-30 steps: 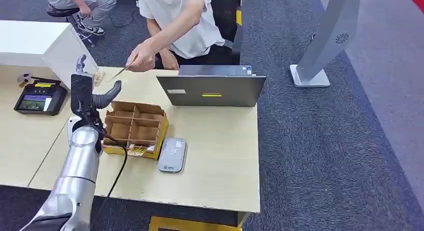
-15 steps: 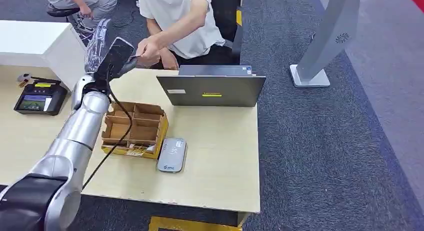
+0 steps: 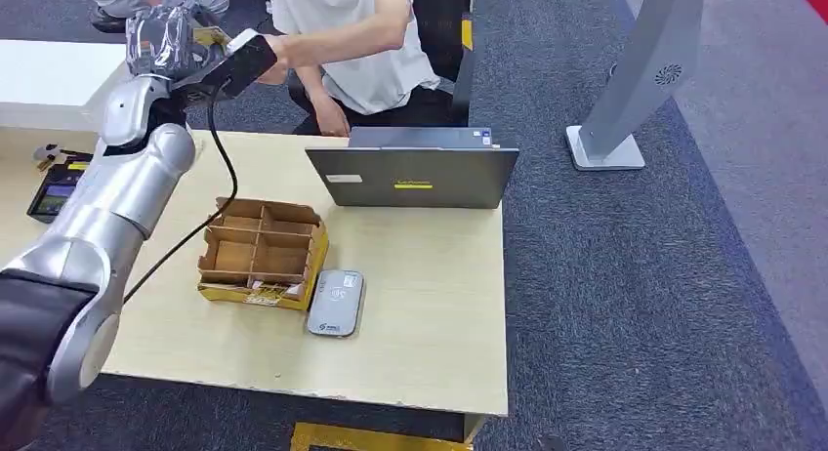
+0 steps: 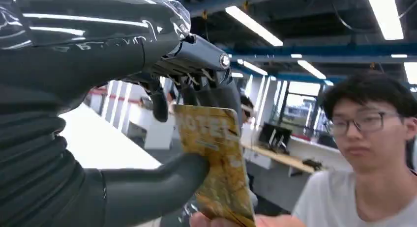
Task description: Pass the card to the sensor for recognition and then transmit it.
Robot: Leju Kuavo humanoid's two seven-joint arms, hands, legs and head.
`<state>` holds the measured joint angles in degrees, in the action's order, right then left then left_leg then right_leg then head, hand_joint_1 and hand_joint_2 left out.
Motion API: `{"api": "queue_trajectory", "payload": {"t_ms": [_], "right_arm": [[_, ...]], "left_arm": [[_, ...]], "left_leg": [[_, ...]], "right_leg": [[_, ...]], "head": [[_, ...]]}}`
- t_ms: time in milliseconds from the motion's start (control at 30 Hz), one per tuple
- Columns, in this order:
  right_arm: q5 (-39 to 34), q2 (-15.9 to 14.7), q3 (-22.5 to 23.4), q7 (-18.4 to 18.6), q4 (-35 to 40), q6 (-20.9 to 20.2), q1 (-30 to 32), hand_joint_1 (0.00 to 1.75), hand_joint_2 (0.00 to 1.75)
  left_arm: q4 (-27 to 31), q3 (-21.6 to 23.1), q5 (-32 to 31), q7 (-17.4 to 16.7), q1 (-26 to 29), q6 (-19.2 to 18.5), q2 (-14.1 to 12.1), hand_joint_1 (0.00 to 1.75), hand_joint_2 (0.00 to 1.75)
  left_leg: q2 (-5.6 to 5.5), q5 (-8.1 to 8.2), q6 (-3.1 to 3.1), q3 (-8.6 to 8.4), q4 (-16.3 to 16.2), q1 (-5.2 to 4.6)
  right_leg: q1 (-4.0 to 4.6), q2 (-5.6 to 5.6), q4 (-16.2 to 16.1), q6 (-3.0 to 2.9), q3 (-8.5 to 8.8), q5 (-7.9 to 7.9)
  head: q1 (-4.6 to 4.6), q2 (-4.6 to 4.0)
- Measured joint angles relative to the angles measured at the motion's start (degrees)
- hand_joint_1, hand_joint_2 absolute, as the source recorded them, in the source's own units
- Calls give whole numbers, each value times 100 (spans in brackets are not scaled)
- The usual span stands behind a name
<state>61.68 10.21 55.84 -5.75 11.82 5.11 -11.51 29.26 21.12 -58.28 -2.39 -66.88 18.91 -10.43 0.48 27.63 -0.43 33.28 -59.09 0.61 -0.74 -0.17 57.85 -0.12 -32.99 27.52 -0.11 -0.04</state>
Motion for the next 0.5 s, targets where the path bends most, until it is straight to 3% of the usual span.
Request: {"api": "queue_trajectory", "payload": {"t_ms": [200, 500], "right_arm": [[0, 0, -44, 65, 0, 4, -13, 0, 175], [0, 0, -90, 72, 0, 2, -12, 0, 175]], "left_arm": [[-244, 168, -295, -120, -217, 188, -81, 175, 175], [-400, 210, -323, -144, -274, 159, -120, 175, 175]], "left_leg": [[-1, 0, 0, 1, 0, 0], [-1, -2, 2, 0, -1, -1]], "right_leg": [[0, -1, 0, 0, 1, 0], [0, -1, 0, 0, 1, 0]], "head": [[0, 0], [-2, 0]]}}
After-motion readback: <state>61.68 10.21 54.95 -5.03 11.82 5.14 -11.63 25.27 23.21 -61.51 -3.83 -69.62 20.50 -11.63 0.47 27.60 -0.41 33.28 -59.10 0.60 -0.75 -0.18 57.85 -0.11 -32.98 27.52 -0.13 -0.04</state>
